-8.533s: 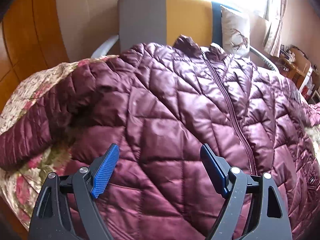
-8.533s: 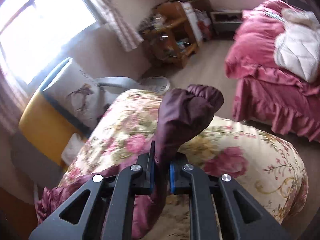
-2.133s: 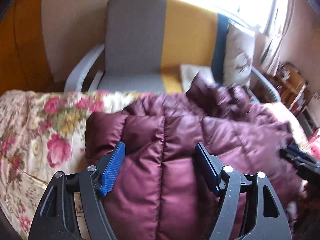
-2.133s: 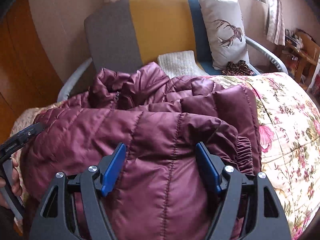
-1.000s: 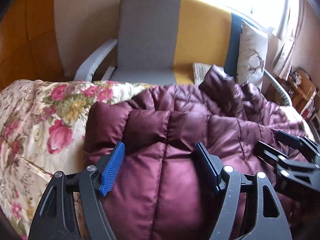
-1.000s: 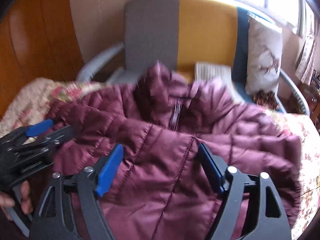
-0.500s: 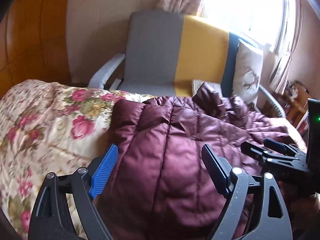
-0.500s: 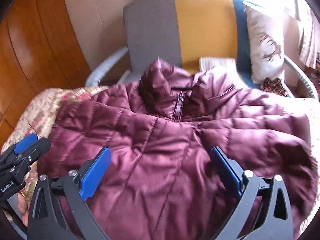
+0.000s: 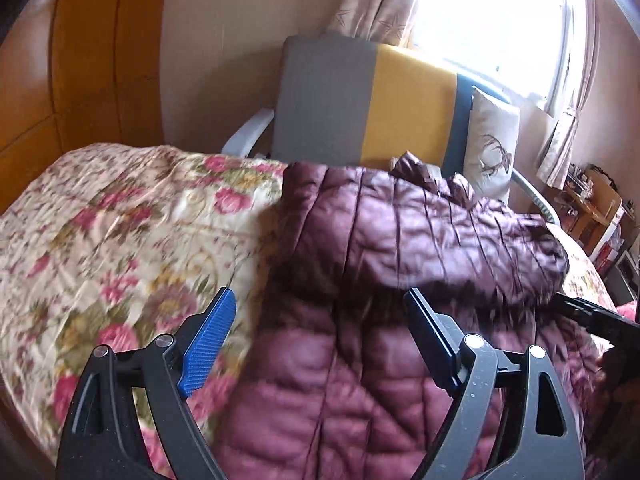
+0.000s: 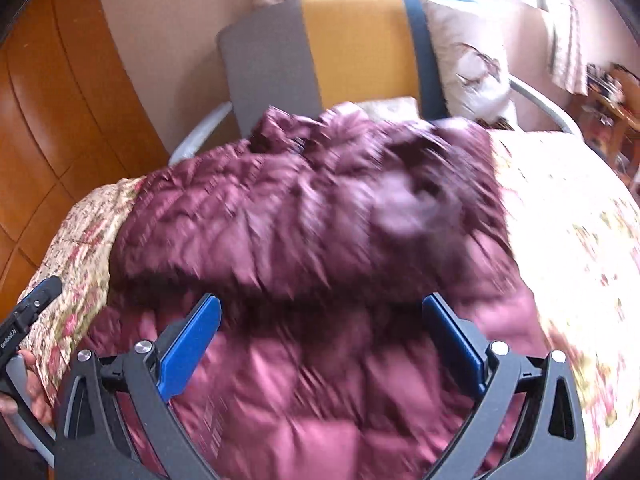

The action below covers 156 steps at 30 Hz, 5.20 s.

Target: Fold large clothes

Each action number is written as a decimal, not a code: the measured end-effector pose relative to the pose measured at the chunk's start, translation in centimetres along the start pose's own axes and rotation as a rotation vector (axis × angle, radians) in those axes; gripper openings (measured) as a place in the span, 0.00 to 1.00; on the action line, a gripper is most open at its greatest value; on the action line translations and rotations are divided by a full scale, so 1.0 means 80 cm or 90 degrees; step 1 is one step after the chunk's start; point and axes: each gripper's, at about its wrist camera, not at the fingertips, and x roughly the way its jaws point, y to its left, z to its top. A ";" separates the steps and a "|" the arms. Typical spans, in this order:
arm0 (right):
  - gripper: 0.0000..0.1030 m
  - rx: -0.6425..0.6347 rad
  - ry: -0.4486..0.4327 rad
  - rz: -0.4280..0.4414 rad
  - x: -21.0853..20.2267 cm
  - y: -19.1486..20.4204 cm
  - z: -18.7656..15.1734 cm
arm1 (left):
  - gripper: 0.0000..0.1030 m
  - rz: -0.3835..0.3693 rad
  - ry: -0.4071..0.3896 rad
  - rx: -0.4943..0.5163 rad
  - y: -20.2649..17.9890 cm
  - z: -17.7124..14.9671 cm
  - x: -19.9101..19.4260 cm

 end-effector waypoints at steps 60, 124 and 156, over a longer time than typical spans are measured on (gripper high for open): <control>0.15 0.235 -0.123 0.422 -0.306 -0.117 -0.055 | 0.24 -0.512 0.009 -0.315 0.152 -0.006 -0.192; 0.73 0.093 0.025 0.112 -0.222 -0.131 -0.108 | 0.85 -0.168 0.074 -0.127 0.143 -0.066 -0.138; 0.25 -0.040 -0.091 -0.119 -0.111 -0.086 0.127 | 0.23 -0.148 0.025 -0.080 0.092 0.122 -0.008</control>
